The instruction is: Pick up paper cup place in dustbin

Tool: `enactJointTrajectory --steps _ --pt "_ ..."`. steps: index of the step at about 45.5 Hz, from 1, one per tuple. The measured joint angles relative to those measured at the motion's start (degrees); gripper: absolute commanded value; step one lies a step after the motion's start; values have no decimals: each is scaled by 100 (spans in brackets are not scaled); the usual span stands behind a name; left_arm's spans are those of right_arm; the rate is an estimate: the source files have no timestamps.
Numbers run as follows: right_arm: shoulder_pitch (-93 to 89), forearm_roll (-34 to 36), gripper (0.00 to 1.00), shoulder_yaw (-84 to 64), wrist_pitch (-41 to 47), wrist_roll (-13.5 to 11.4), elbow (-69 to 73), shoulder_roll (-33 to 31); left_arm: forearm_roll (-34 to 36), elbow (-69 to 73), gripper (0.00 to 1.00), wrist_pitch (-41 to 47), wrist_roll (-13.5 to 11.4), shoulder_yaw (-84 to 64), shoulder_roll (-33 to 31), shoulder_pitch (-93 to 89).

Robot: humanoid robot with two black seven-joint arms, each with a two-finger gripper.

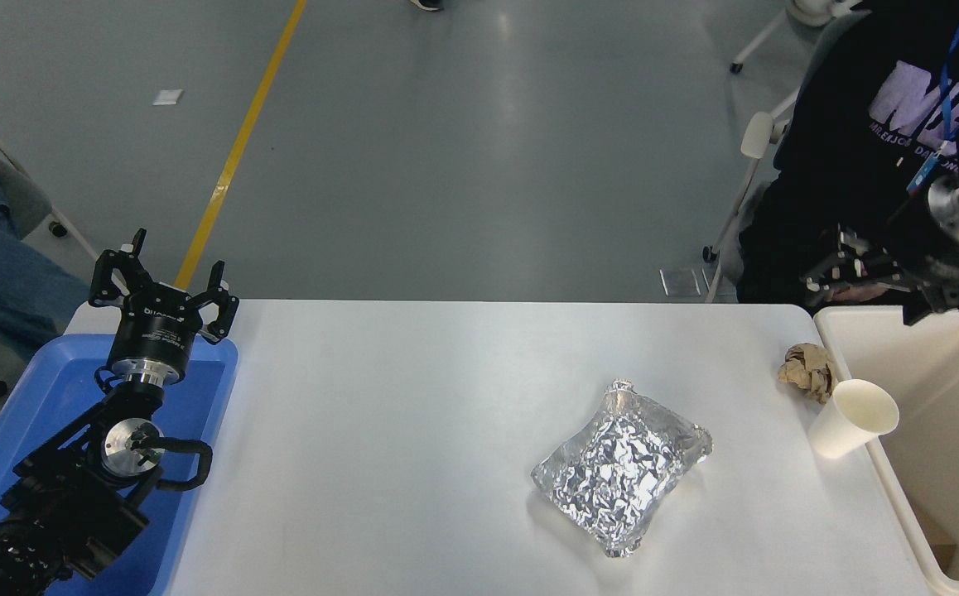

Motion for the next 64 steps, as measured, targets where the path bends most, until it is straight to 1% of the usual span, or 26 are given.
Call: enactJointTrajectory --steps 7,24,49,51,57,62,64 --pt "-639 -68 100 138 -511 -2 -254 -148 -1 0 99 1 0 0 1 0" --pt "-2334 -102 100 837 -1048 -2 -1298 -316 -1 0 99 3 0 0 0 0" --pt "-3152 -6 100 1176 -1618 -31 -1736 -526 -1 0 99 3 0 0 -2 -1" --pt "-3242 -1 96 1260 -1646 -38 -1778 -553 -1 0 99 3 0 -1 -2 -2" --pt "-3470 14 78 1449 -1695 -53 -1902 -594 -1 0 99 3 0 0 -2 -4" --pt "-3589 23 54 1593 -1721 -59 -1961 -621 -1 0 99 3 0 -1 -2 -6" --pt "-3624 28 48 1650 -1731 -62 -1980 -633 -1 0 99 3 0 0 -2 -7"
